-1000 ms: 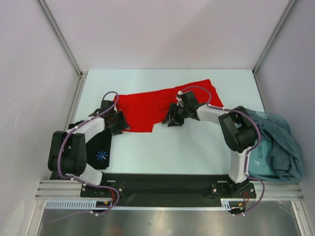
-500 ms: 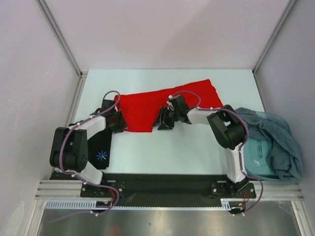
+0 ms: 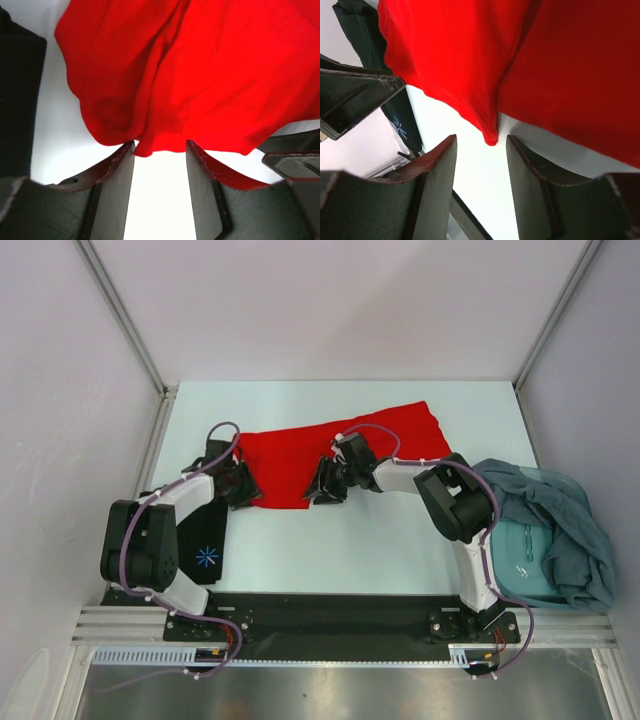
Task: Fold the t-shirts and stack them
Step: Fold the tshirt
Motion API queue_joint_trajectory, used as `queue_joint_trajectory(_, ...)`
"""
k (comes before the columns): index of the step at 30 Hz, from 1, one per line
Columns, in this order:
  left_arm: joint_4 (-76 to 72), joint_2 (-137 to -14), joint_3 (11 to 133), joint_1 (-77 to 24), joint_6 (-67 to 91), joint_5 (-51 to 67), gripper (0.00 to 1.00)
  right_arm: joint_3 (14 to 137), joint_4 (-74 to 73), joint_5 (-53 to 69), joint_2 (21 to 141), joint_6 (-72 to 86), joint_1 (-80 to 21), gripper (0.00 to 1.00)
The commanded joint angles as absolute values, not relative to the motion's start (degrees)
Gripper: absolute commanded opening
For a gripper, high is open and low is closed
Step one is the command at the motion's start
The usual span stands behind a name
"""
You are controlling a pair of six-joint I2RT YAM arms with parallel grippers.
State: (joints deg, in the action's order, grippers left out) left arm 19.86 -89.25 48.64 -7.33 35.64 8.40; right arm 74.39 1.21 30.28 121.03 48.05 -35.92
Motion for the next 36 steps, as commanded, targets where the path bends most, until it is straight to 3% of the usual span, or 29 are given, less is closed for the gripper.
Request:
queue_joint_trajectory(1, 20.56, -88.24, 48.34, -7.12, 38.93, 10.54, 0.51, 75.85, 0.27, 29.00, 122.87, 48.16, -37.09, 0.49)
queue_joint_trajectory(9, 18.02, -86.48, 45.09, -7.03, 41.22, 9.67, 0.50, 75.67, 0.97, 29.18, 123.57, 49.13, -37.44, 0.47)
queue_joint_trajectory(20, 16.96, -89.03, 47.46, -7.03, 39.29, 7.47, 0.39, 75.50, 0.44, 29.00, 123.93, 49.92, -37.62, 0.43)
queue_joint_trajectory(24, 16.96, -89.03, 48.16, -7.03, 39.29, 8.08, 0.33, 75.41, 0.27, 29.00, 123.93, 50.27, -37.62, 0.37)
queue_joint_trajectory(30, 16.96, -89.21, 47.99, -7.03, 39.81, 8.17, 0.37, 75.59, 0.18, 29.00, 123.84, 50.19, -37.53, 0.31)
queue_joint_trajectory(34, 16.88, -89.21, 48.34, -7.03, 39.64, 8.44, 0.27, 75.76, 0.26, 29.18, 123.92, 50.10, -37.62, 0.25)
queue_joint_trajectory(36, 16.88, -88.77, 48.51, -7.03, 39.55, 8.44, 0.21, 75.76, 0.61, 29.44, 124.01, 50.18, -37.62, 0.16)
